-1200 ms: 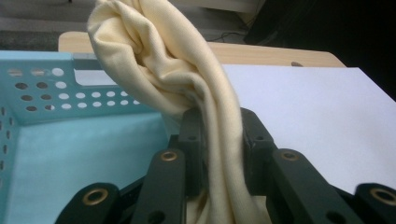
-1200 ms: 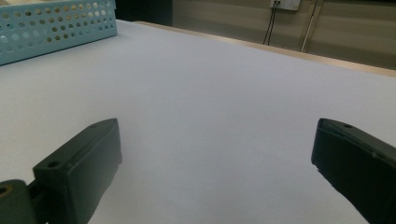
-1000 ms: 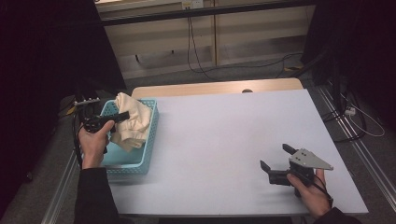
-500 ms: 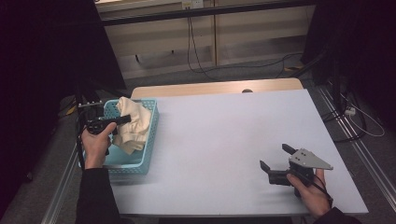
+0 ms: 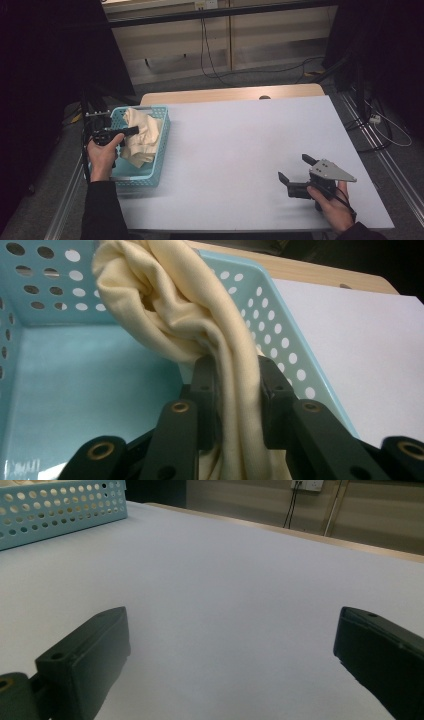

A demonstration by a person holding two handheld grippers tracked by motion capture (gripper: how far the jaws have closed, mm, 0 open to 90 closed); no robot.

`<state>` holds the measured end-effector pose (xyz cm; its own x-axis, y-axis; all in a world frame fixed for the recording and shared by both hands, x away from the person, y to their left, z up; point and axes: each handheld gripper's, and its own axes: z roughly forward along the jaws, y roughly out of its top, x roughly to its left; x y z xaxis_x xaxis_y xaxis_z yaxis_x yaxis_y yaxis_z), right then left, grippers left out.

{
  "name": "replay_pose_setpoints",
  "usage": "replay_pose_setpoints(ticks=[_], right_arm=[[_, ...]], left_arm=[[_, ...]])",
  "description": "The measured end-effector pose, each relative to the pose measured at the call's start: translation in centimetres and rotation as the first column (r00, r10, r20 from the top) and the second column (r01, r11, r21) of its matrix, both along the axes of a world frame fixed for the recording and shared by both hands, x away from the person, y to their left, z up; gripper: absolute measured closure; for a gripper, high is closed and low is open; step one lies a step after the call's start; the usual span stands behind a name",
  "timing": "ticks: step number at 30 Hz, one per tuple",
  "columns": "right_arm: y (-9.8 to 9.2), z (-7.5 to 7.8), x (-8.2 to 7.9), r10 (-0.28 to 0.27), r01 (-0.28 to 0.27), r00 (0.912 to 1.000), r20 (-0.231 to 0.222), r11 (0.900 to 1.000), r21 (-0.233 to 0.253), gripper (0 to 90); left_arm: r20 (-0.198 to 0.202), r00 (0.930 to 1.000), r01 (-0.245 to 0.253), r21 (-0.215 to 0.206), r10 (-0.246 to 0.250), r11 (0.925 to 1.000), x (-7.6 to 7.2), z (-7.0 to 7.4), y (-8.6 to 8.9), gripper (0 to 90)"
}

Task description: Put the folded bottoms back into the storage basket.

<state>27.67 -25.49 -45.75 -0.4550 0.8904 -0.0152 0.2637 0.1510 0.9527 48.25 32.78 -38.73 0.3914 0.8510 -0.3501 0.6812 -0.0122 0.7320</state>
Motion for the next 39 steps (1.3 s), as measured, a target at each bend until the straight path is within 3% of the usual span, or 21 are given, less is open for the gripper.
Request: replay_pose_setpoints(ticks=[8, 16, 18, 27, 34, 39], right_arm=[[0.0, 0.0, 0.0, 0.001, -0.001, 1.0, 0.001, 1.0, -0.001, 1.2], [0.0, 0.0, 0.0, 0.0, 0.0, 1.0, 0.002, 1.0, -0.001, 1.2], [0.0, 0.0, 0.0, 0.0, 0.0, 1.0, 0.003, 1.0, -0.002, 1.2], [0.0, 0.0, 0.0, 0.001, -0.001, 1.0, 0.002, 1.0, -0.001, 1.2], [0.0, 0.0, 0.0, 0.001, -0.001, 1.0, 0.002, 1.0, 0.0, 1.2], [0.0, 0.0, 0.0, 0.002, -0.002, 1.0, 0.002, 1.0, 0.0, 1.2]], left_arm=[[-0.018, 0.9998, -0.013, -0.001, 0.013, 0.9999, 0.2, -0.6, 0.2, 73.4], [-0.031, 0.9993, -0.021, 0.037, 0.022, 0.9991, 0.3, -0.8, 0.1, 73.1], [-0.038, 0.999, -0.022, 0.017, 0.022, 0.9996, 0.3, -0.9, 0.1, 72.9], [-0.044, 0.9983, -0.036, 0.031, 0.037, 0.9989, 0.4, -1.2, 0.5, 72.0], [-0.044, 0.9969, -0.061, 0.085, 0.065, 0.9946, 0.6, -1.8, 0.6, 70.9], [-0.044, 0.9968, -0.059, 0.146, 0.067, 0.9875, 0.7, -2.1, 0.5, 68.4]])
